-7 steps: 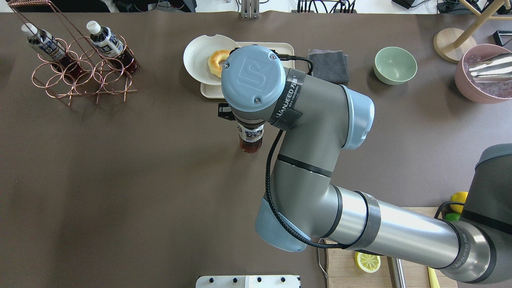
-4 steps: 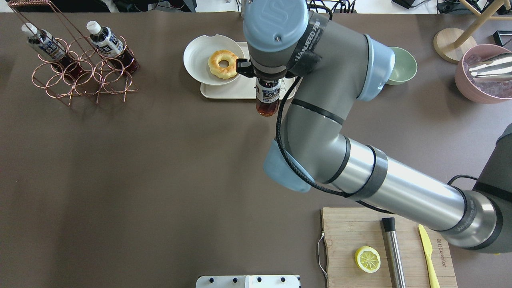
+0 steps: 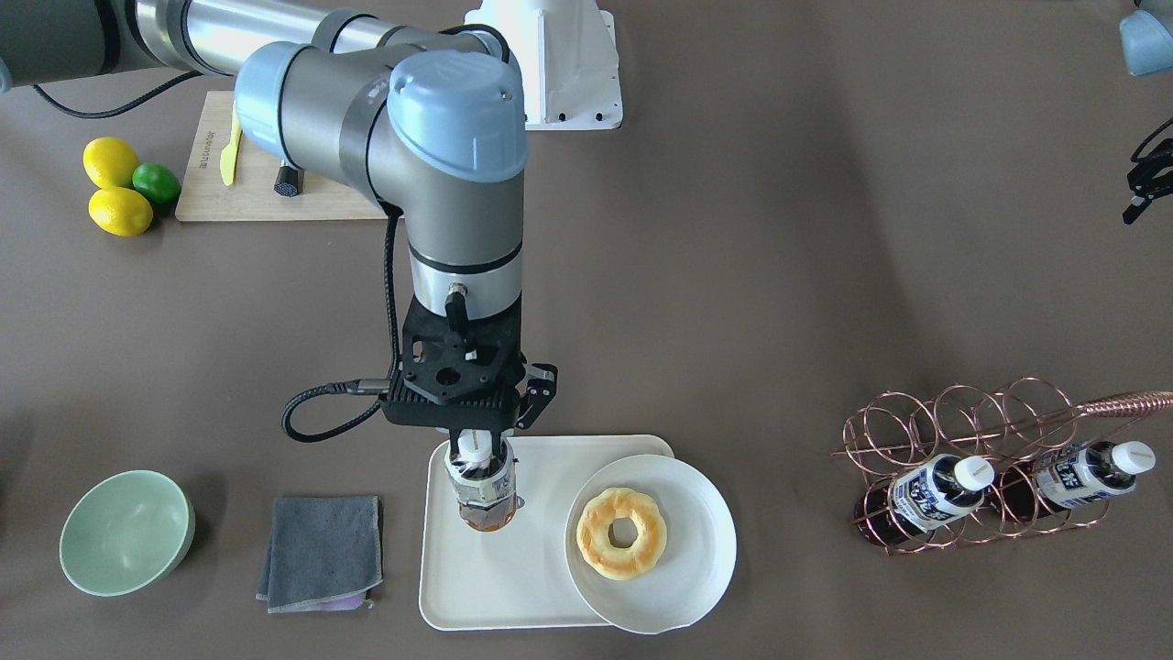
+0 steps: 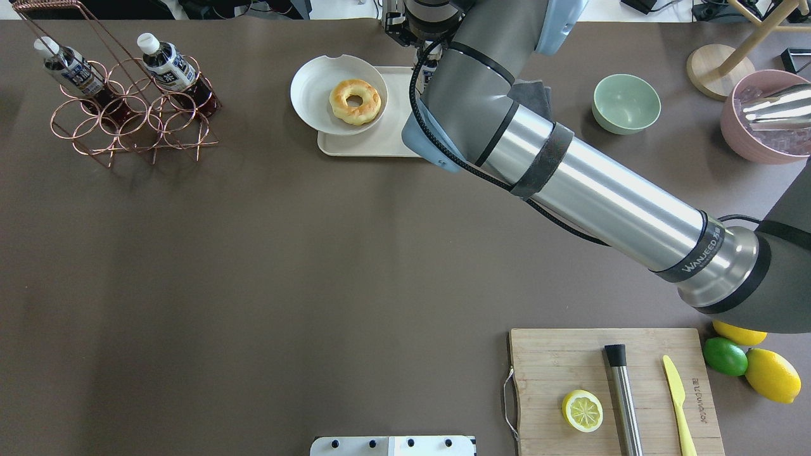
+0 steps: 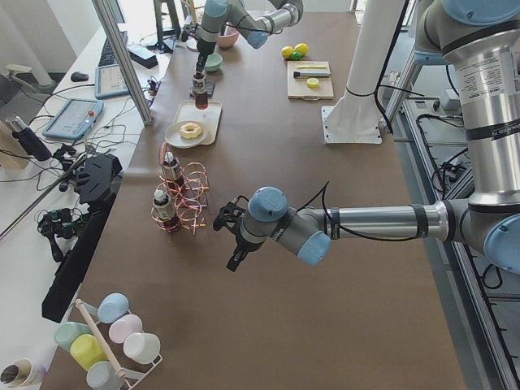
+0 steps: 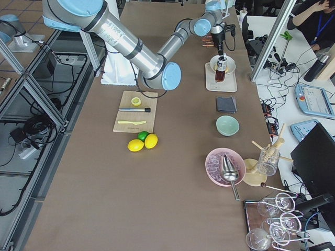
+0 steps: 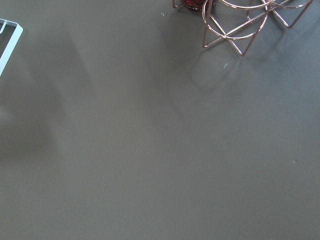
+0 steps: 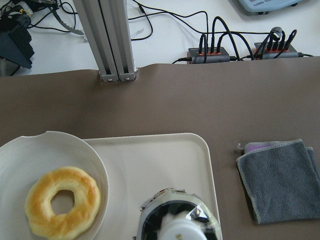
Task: Place tea on tray
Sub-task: 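Lift the bottle with the right gripper onto the cream tray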
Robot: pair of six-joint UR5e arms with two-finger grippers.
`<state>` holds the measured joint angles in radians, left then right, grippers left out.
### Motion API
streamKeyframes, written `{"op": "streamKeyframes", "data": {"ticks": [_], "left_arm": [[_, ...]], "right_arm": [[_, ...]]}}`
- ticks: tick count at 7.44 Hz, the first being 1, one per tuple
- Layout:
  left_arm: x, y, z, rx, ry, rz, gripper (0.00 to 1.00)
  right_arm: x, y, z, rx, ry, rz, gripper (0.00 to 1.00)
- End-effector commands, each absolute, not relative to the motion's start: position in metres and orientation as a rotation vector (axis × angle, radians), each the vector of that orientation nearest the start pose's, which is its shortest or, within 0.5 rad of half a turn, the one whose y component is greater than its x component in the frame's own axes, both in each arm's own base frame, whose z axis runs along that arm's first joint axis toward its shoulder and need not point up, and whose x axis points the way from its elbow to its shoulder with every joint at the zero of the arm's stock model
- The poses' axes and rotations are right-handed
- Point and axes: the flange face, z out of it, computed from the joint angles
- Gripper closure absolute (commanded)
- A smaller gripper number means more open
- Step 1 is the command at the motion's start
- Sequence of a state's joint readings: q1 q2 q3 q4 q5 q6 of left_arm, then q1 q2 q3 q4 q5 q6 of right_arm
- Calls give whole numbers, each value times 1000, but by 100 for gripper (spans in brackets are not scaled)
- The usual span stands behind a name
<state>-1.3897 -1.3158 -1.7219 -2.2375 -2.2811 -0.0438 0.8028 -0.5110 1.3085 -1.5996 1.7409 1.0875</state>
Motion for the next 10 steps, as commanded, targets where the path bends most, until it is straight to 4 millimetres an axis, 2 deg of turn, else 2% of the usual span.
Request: {"op": "streamKeyframes", "data": {"ticks": [1, 5, 10], "left_arm": [[6, -414, 622, 472, 750, 328, 0], [6, -415, 623, 471, 751, 326, 0], [6, -416, 625, 469, 750, 327, 0]], "right_arm": [[-460, -678, 117, 321, -696, 227, 100], [-464, -679, 127, 285, -721, 223, 100], [-465, -678, 128, 285, -722, 222, 100]]}}
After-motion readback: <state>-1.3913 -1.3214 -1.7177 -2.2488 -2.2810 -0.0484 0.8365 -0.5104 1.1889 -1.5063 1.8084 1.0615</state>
